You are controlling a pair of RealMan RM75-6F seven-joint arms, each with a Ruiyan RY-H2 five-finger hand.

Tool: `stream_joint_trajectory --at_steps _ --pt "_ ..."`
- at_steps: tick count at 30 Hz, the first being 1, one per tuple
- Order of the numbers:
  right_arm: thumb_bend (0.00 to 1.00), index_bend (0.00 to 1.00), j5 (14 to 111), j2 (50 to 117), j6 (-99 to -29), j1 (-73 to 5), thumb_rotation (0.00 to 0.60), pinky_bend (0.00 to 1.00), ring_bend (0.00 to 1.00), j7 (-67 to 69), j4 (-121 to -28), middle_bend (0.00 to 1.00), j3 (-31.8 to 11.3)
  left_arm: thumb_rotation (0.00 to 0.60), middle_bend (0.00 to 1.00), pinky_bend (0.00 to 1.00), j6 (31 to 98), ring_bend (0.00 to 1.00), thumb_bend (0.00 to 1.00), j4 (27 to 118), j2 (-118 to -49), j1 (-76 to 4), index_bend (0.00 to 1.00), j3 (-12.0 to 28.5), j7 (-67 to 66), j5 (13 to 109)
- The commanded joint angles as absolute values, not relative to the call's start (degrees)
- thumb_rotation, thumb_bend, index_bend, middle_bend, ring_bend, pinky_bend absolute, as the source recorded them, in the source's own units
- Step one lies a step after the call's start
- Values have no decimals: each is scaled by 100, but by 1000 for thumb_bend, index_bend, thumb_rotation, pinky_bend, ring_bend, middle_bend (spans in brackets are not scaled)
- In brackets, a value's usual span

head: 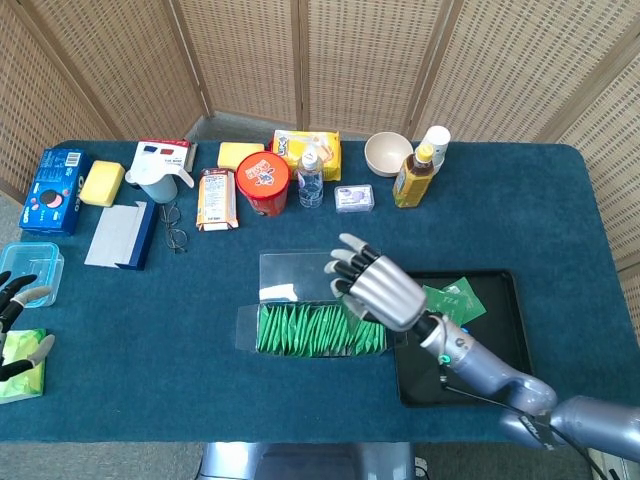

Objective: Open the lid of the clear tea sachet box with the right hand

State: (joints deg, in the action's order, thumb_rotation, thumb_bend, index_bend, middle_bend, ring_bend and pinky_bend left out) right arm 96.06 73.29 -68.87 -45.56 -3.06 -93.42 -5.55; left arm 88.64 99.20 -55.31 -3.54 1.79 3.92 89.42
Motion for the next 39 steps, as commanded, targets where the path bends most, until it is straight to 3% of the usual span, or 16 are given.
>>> stream_joint_trajectory --at_steps 1,15,32,35,39 --pt "598 738 9586 7063 -7161 -4334 600 106 220 -159 -9462 346 -579 600 157 248 8865 62 273 9939 -5534 -353 239 174 387 8955" --pt "598 726 9252 6507 -7695 -3476 600 106 220 327 -8886 342 -348 600 157 248 8865 62 272 10063 -5526 -321 240 123 319 8991" --pt "597 647 9216 7062 -7619 -2939 600 94 192 993 -7815 308 8 600 157 248 8942 62 273 10206 -5472 -260 239 70 211 9088" --pt "598 576 9232 7156 -7531 -2945 600 84 168 1019 -7751 277 25 600 157 248 8975 62 272 10209 -5458 -234 240 60 218 9096" --pt "599 393 9171 7245 -7330 -2972 600 69 108 986 -7702 186 23 600 157 247 8994 62 272 10199 -5448 -210 240 50 235 9091"
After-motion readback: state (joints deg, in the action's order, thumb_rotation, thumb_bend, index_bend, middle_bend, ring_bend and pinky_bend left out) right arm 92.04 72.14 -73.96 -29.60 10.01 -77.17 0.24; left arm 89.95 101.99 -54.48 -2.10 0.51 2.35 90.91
